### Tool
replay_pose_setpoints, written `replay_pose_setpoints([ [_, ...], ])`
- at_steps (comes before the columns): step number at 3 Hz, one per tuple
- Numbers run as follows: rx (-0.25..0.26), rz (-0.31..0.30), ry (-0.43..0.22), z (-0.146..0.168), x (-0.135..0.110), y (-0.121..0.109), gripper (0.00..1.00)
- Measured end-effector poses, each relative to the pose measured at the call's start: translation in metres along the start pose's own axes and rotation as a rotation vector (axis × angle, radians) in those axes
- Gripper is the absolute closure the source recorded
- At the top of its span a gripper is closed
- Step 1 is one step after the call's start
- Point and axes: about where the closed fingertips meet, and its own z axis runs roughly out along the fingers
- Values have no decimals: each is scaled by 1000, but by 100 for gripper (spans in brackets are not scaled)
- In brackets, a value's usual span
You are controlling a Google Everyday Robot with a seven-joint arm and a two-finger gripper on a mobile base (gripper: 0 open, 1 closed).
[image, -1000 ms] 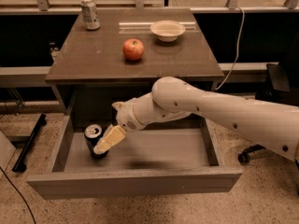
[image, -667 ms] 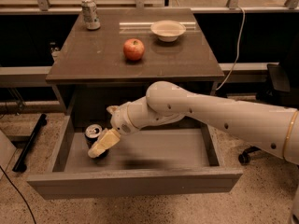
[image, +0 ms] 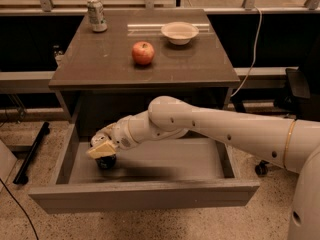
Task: Pick pepsi can from top drawer and place on counter
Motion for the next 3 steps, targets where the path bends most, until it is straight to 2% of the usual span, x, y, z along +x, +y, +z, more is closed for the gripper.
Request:
replay_pose_setpoints([
  [1, 16, 23, -12, -1, 2, 0, 72],
  [2, 45, 5, -9, -29, -9, 0, 96],
  [3, 68, -79, -11, -92, -42, -1, 100],
])
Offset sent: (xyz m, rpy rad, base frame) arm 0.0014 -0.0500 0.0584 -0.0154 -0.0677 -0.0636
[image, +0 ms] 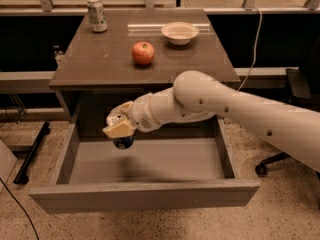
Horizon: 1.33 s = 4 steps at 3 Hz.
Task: Pick pepsi can from top drawer and place on counter
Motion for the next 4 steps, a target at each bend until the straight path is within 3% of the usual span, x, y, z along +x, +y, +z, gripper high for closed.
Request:
replay_pose_setpoints([
  [1, -10, -63, -9, -46, -23, -2, 100],
  [2, -1, -128, -42, -112, -55, -22, 100],
  [3, 6, -185, -90, -152, -91, -38, 100],
  [4, 6, -185, -90, -152, -91, -38, 100],
])
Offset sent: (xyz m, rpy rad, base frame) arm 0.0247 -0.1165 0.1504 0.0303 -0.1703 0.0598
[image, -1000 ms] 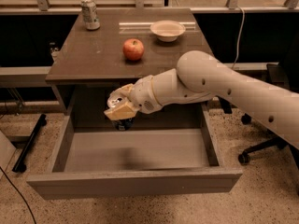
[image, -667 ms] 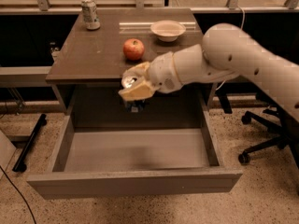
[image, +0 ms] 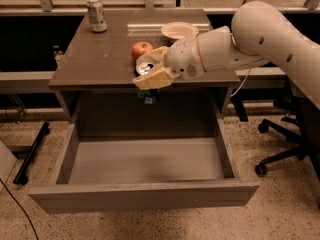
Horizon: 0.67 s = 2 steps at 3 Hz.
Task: Pick pepsi can from top drawer and place on counter
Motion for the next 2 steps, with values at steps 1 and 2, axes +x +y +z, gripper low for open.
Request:
replay_pose_setpoints([
  [1, 0, -58, -24, 14, -19, -12, 100],
  [2, -16, -122, -35, 31, -40, -31, 100],
])
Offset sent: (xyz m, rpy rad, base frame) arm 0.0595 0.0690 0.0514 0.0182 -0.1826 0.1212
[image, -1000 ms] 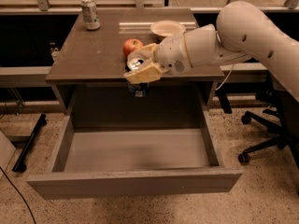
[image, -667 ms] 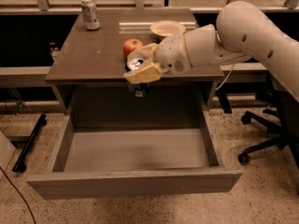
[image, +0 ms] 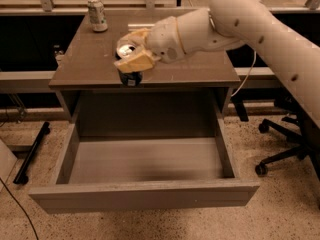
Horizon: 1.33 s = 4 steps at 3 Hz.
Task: Pick pepsi can from top drawer and place on counter
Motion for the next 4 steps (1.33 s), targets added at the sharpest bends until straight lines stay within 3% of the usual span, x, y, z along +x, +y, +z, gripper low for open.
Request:
replay_pose_setpoints([
  [2, -22, -67, 21, 52, -9, -62, 100],
  [4, -25, -38, -12, 86, 2, -99, 100],
])
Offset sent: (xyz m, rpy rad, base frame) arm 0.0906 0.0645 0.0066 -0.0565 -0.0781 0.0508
